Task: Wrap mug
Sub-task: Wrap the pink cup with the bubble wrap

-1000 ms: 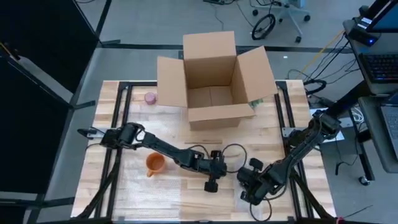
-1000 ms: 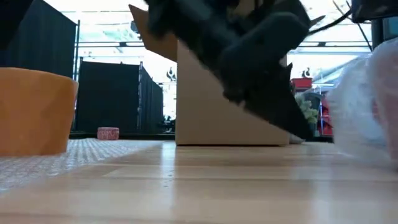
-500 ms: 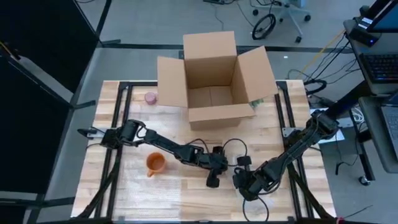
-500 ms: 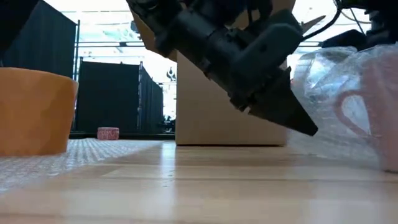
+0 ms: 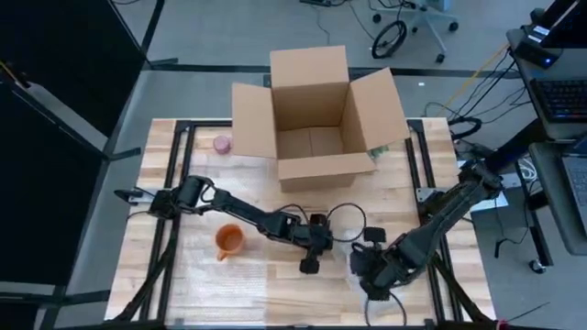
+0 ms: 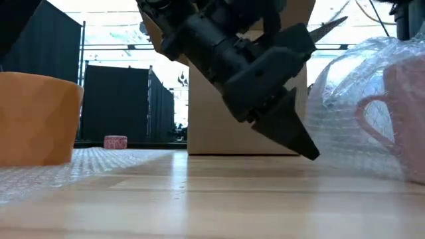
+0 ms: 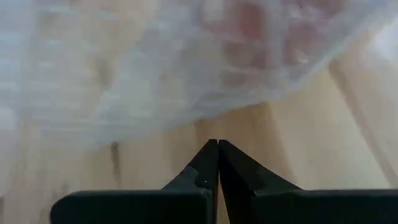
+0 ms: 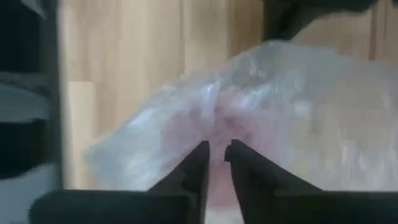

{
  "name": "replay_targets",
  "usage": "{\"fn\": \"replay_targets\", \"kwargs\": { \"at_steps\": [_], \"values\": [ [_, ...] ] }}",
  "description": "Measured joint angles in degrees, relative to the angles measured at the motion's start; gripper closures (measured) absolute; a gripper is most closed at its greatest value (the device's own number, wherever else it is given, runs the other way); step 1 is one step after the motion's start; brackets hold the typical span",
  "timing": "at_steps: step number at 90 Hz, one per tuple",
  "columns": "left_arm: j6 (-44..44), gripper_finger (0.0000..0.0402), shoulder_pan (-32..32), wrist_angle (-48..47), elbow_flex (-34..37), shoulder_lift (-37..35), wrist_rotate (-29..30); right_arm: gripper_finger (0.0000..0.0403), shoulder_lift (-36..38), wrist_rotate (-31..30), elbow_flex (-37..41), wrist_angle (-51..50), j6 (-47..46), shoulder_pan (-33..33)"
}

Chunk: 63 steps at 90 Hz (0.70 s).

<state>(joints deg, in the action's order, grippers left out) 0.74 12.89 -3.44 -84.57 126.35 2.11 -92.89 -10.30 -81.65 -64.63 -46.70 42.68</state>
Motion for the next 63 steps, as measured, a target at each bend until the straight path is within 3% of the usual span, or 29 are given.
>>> {"fn": "replay_targets", "kwargs": {
  "at_steps": [12, 19, 37, 46, 63],
  "values": [
    [-0.3, 0.0402, -0.3, -0.9, 0.0, -0.1, 0.3, 0.0307, 3.6, -0.3, -1.5, -0.4, -16.6, 6.5],
    [-0.4, 0.0402, -0.8, -0.4, 0.0, -0.5, 0.3, 0.0301, 4.0, -3.8, -1.2, -0.9, -27.1, 12.5],
    [-0.4, 0.0402, -2.5, 3.0, 0.0, -0.5, 0.2, 0.0311, 0.2, -9.0, 6.4, -0.3, -45.1, 23.7],
    [-0.2, 0.0402, -3.0, 5.9, 0.0, -0.5, -0.2, 0.0318, -2.7, -9.7, 10.8, 3.8, -47.3, 24.8],
    [0.2, 0.0402, -3.6, 9.4, 0.0, -0.5, -1.5, 0.032, -6.9, -14.0, 19.3, 12.4, -42.5, 22.4]
  ]
}}
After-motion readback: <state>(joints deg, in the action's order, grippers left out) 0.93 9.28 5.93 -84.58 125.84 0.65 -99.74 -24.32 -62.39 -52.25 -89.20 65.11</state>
